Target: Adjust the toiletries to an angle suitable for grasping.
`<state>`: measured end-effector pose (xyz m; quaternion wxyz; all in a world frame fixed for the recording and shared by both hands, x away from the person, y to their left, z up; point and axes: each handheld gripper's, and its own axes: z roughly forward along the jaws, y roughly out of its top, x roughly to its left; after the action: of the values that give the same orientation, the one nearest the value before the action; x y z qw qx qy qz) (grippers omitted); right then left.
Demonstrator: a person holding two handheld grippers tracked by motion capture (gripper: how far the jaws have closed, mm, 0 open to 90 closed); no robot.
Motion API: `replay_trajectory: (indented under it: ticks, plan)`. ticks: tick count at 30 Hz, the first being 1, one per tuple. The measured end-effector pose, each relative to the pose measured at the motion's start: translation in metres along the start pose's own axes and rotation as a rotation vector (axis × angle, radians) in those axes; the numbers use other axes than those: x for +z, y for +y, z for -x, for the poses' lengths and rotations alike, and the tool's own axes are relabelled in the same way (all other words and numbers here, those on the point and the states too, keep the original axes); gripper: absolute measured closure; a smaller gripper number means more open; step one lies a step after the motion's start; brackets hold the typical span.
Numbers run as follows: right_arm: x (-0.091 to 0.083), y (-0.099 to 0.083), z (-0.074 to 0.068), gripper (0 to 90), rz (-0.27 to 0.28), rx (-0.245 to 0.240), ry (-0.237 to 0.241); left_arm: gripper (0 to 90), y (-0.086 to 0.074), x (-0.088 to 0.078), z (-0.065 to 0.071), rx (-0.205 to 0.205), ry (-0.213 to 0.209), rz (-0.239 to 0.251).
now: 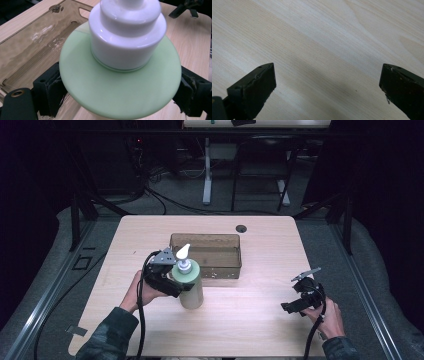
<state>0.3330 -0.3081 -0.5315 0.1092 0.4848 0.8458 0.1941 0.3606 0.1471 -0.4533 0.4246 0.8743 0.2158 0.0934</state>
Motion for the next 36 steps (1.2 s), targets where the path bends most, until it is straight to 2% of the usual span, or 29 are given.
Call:
replay_trajectory:
  ticks: [3,9,14,17,19,24,25,26,27,28,29,30,31,32,33,34,35,36]
  plan:
    - [0.001,0.000,0.000,0.3,-0.004,0.001,-0.002,12.4,-0.002,-0.003,-0.002,-0.002,0.002,-0.002]
    - [0.001,0.000,0.000,0.3,-0.004,0.005,-0.001,12.4,-0.005,-0.008,-0.007,0.003,-0.021,-0.008]
    - [0.002,0.000,0.000,0.3,-0.009,0.005,-0.002,12.3,-0.007,-0.014,-0.016,0.035,-0.068,-0.029]
    - [0.002,0.000,0.001,0.4,-0.009,0.003,-0.006,12.2,-0.010,-0.019,-0.023,0.056,-0.081,-0.038]
    - [0.002,0.000,0.001,0.3,-0.012,0.004,-0.007,12.2,-0.012,-0.021,-0.025,0.052,-0.079,-0.035]
    - [0.001,0.000,-0.001,0.3,-0.008,0.008,-0.005,11.3,-0.015,-0.020,-0.024,0.026,-0.039,-0.011]
    - [0.001,0.000,0.000,0.3,-0.009,0.006,-0.007,10.7,-0.017,-0.020,-0.022,-0.003,-0.027,0.007]
    - [0.001,0.000,0.000,0.3,-0.007,0.005,-0.008,10.1,-0.018,-0.019,-0.018,-0.034,0.006,0.022]
    - [0.000,0.000,0.000,0.3,-0.008,0.004,-0.009,7.6,-0.018,-0.019,-0.018,-0.034,0.006,0.022]
    - [0.000,0.000,0.000,0.3,-0.006,0.007,-0.005,5.7,-0.019,-0.018,-0.013,-0.073,0.058,0.045]
    - [0.000,0.000,0.000,0.3,-0.006,0.007,-0.005,5.6,-0.019,-0.018,-0.013,-0.073,0.058,0.045]
    - [0.000,0.000,0.000,0.3,-0.007,0.003,-0.008,4.7,-0.018,-0.019,-0.006,-0.110,0.115,0.071]
    - [0.000,0.000,0.000,0.3,-0.007,0.003,-0.008,4.8,-0.018,-0.019,-0.006,-0.110,0.115,0.071]
    - [0.000,0.000,0.000,0.3,-0.008,0.007,-0.006,2.5,-0.016,-0.019,0.000,-0.155,0.180,0.091]
    - [0.000,0.000,0.000,0.3,-0.008,0.007,-0.006,4.0,-0.016,-0.019,0.000,-0.155,0.180,0.091]
    - [0.000,0.000,0.000,0.3,-0.009,0.005,-0.010,4.0,-0.014,-0.018,0.002,-0.178,0.189,0.089]
    - [0.000,0.000,0.001,0.3,-0.008,0.002,-0.013,5.5,-0.012,-0.016,0.008,-0.190,0.225,0.093]
    - [0.000,0.000,0.001,0.3,-0.008,0.003,-0.015,8.5,-0.012,-0.016,0.008,-0.190,0.225,0.093]
